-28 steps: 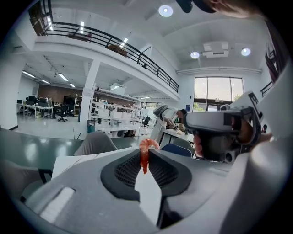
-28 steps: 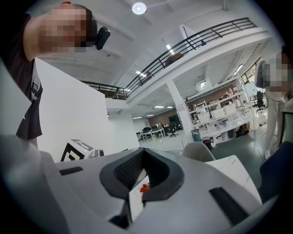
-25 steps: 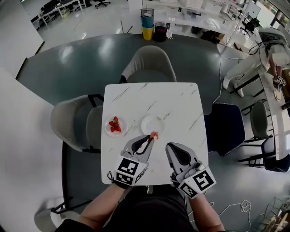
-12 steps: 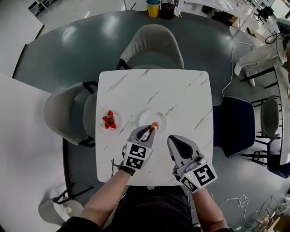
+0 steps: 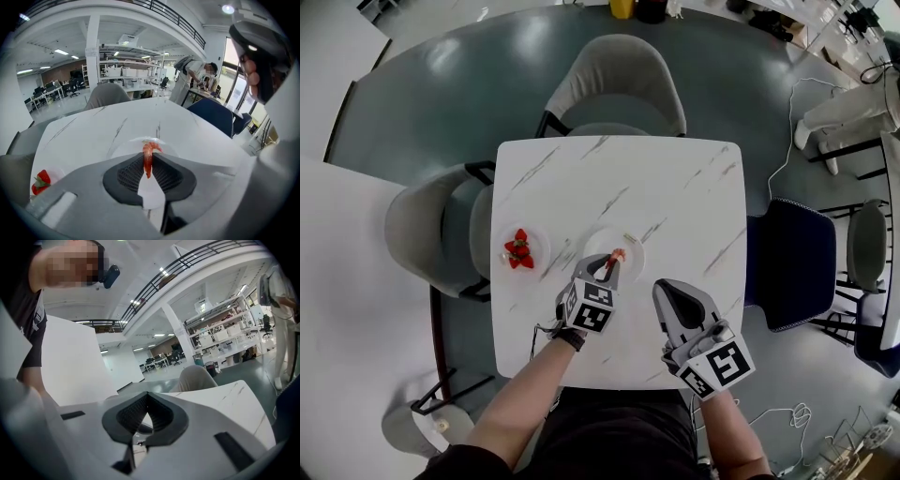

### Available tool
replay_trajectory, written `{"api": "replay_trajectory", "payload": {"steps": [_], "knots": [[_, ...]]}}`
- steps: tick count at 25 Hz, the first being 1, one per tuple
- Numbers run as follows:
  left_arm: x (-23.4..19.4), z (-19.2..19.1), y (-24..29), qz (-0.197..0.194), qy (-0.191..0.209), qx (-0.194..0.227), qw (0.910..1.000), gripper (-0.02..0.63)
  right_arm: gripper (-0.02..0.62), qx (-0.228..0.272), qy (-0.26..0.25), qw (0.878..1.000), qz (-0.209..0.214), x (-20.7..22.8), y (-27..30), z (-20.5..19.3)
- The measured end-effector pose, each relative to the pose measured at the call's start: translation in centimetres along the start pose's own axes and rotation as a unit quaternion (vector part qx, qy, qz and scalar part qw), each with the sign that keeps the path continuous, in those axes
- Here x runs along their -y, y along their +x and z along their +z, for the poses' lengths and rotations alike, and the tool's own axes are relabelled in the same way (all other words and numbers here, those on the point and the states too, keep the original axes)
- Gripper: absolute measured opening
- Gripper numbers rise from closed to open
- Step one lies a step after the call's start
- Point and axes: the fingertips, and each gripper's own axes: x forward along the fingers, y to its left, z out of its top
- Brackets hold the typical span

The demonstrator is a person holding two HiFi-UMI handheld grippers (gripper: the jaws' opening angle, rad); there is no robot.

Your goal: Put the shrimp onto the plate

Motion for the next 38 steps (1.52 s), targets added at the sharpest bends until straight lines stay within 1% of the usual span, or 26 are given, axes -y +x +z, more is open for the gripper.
{"api": "replay_trajectory", "payload": {"steps": [4, 12, 19, 26, 30, 34, 36, 38], "knots": [[-0.1, -0.8, 1.0, 0.009, 0.008, -0.026, 0.9996, 0.058, 0.003, 0.001, 0.005, 1.000, 0.001, 0.7, 0.2, 0.1], [-0.2, -1.8, 2.3, 0.013, 0.011, -0.057, 0.9982, 0.058, 0.003, 0.003, 0.014, 1.000, -0.005, 2.1, -0.1, 0.0], [-0.3, -2.2, 2.7, 0.014, 0.009, -0.062, 0.9979, 0.058, 0.003, 0.004, 0.019, 1.000, -0.005, 2.1, -0.3, 0.0], [-0.1, -2.4, 2.8, 0.006, 0.010, -0.065, 0.9978, 0.058, 0.003, 0.008, 0.018, 1.000, -0.006, 2.0, -0.7, 0.3], [-0.3, -1.3, 1.6, 0.013, 0.009, -0.048, 0.9987, 0.058, 0.003, 0.007, 0.016, 1.000, -0.003, 1.8, -0.6, 0.6], [-0.9, -1.0, -4.2, 0.034, -0.015, -0.019, 0.9991, 0.058, 0.003, -0.007, 0.037, 0.999, 0.011, -1.5, -1.1, 0.6], [-1.2, 0.6, -6.3, 0.038, -0.015, 0.013, 0.9991, 0.058, 0.003, -0.008, 0.027, 1.000, 0.012, -2.5, -1.2, 1.1], [-1.3, 3.3, -7.4, 0.032, -0.010, 0.056, 0.9978, 0.058, 0.003, -0.003, 0.012, 1.000, 0.007, -2.6, -0.9, 1.9]]}}
